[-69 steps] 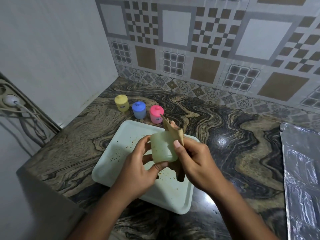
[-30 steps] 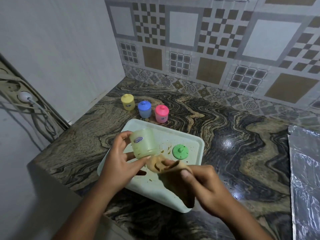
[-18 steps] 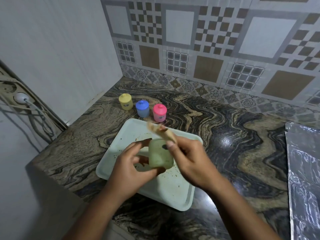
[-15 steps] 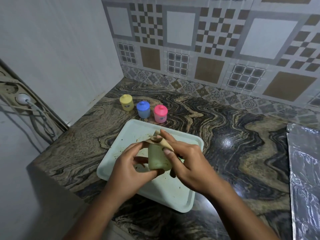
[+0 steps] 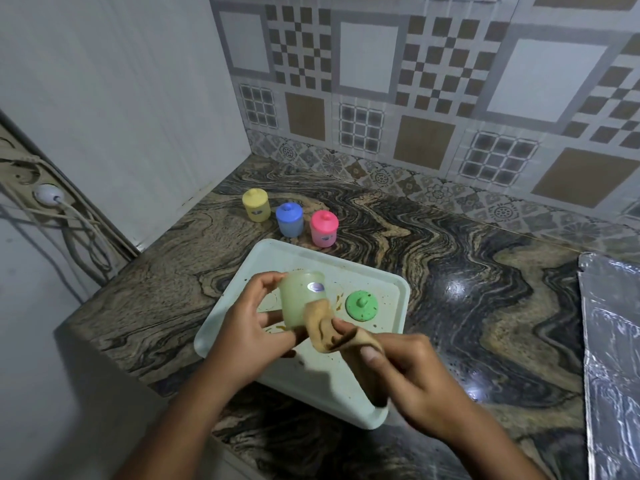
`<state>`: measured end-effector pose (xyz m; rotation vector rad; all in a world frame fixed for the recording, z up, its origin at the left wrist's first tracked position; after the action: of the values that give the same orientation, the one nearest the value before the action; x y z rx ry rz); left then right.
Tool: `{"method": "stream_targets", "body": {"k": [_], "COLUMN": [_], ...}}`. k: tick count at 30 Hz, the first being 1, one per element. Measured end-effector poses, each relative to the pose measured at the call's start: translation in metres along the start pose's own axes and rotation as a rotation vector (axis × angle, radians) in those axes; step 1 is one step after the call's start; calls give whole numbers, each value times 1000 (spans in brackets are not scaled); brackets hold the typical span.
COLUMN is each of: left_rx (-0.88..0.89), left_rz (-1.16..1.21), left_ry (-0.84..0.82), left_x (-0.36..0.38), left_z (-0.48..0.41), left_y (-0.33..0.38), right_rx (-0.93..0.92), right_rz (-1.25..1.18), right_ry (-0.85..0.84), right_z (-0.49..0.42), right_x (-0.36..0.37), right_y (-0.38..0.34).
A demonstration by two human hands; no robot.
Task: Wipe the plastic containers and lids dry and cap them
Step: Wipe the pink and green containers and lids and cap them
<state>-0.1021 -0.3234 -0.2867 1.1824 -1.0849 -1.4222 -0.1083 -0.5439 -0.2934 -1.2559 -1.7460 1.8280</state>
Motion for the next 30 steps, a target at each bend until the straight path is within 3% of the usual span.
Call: {"method": "stream_targets", "body": {"k": [6, 8, 11, 16, 18, 25, 28, 30], "left_rx": [27, 32, 14, -1, 18, 34, 65, 75], "left_rz": [75, 90, 95, 104, 99, 90, -1, -43], "left_ry": [-2, 5, -27, -53, -25, 64, 120, 128], "left_x": [-2, 0, 6, 15, 15, 0, -11, -15], "left_z": [5, 7, 9, 8, 6, 2, 1, 2], "left_y": [1, 1, 0, 1, 2, 1, 3, 6], "right_rx": [211, 206, 146, -12, -97, -217, -147, -78], "right_rz": [-907, -1010, -764, 21, 232, 270, 244, 89], "right_ry": [351, 414, 477, 171, 115, 44, -15, -4], "right_z": [-10, -21, -36, -47, -47, -29, -15, -6], "right_x": [-15, -21, -27, -3, 2, 14, 14, 12], "right_y": [12, 7, 1, -19, -17, -19, -12, -9]}}
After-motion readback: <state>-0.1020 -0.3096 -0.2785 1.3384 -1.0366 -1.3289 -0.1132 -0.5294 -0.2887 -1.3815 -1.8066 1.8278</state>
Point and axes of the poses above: each hand's wrist, its own z-axis away from the middle knuckle, its own x-axis out of the palm, y = z × x, the point moved 4 cm from there along -z, towards the middle knuckle, and after that the axes turned 10 degrees about -y, right-handed, at the moved point
